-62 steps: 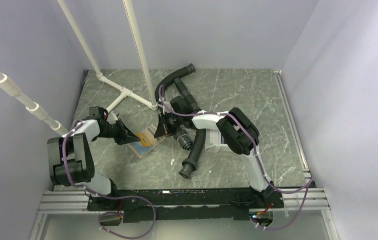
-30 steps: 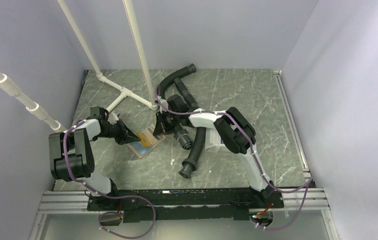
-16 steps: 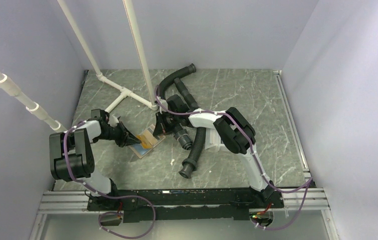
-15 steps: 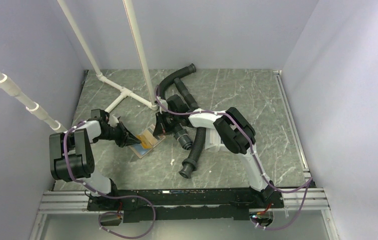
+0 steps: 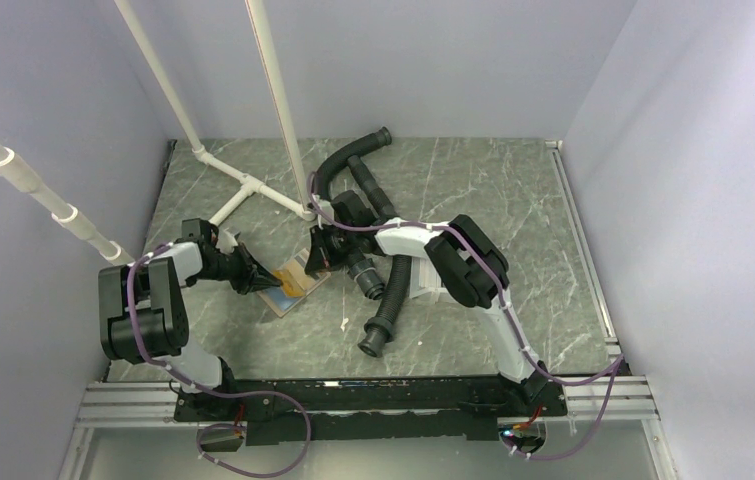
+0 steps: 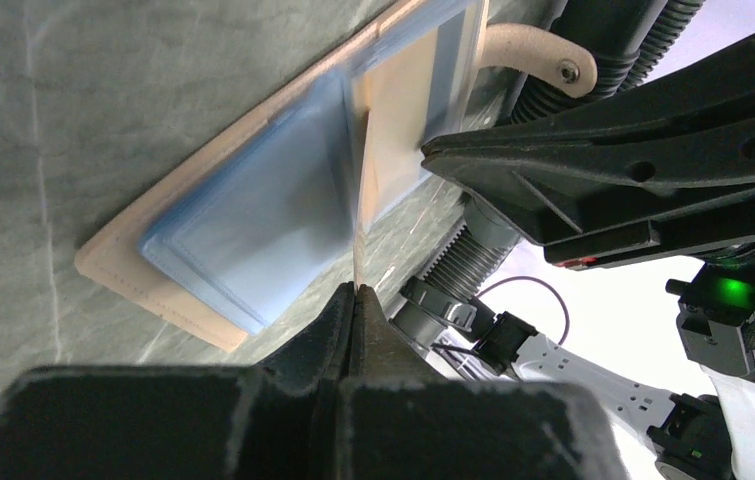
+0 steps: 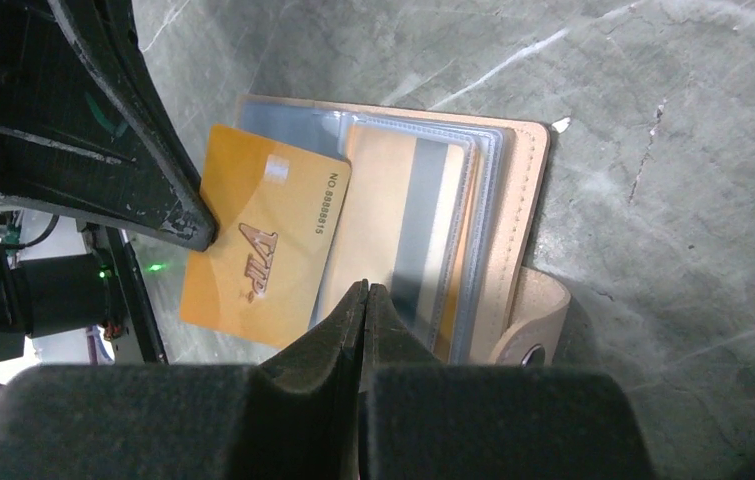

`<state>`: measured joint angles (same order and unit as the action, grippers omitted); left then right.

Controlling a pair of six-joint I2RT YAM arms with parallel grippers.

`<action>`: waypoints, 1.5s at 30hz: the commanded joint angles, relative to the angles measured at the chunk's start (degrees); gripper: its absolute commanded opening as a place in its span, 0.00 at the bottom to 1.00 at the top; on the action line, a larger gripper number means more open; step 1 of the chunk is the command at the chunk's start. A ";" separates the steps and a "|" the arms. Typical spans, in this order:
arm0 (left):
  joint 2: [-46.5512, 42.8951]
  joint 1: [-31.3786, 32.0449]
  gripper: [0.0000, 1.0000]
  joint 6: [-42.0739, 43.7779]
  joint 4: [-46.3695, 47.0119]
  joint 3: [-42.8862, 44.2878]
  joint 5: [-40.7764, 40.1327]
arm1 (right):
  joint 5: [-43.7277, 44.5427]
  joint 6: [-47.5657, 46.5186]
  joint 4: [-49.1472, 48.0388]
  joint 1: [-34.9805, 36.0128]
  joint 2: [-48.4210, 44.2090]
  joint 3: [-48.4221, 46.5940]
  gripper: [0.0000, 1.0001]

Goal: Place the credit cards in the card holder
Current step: Insert the credit card into the card holder.

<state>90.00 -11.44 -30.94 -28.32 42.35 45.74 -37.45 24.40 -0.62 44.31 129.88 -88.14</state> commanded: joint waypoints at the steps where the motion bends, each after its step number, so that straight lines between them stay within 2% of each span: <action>1: 2.07 -0.03 0.00 0.25 3.77 -0.62 0.89 | 0.97 -1.37 0.36 0.29 1.38 -1.94 0.00; 15: 5.14 -1.45 0.00 1.01 5.41 -0.50 2.11 | 3.50 -2.90 4.64 0.42 2.48 -3.78 0.00; 25: 5.91 -1.45 0.00 1.09 1.58 1.01 0.56 | 6.80 -5.87 8.52 0.33 2.20 -5.64 0.01; 35: 10.75 -1.46 0.00 6.76 -4.44 6.27 -2.42 | 6.27 -5.95 8.73 0.32 3.22 -6.15 0.01; 45: 12.57 -1.63 0.00 8.33 -4.21 8.21 -3.61 | 6.12 -6.32 9.35 0.31 4.39 -6.96 0.01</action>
<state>102.10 -12.73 -24.60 -32.47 49.23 45.54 -34.50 20.45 6.35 44.84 132.07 -94.17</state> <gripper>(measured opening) 0.007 0.008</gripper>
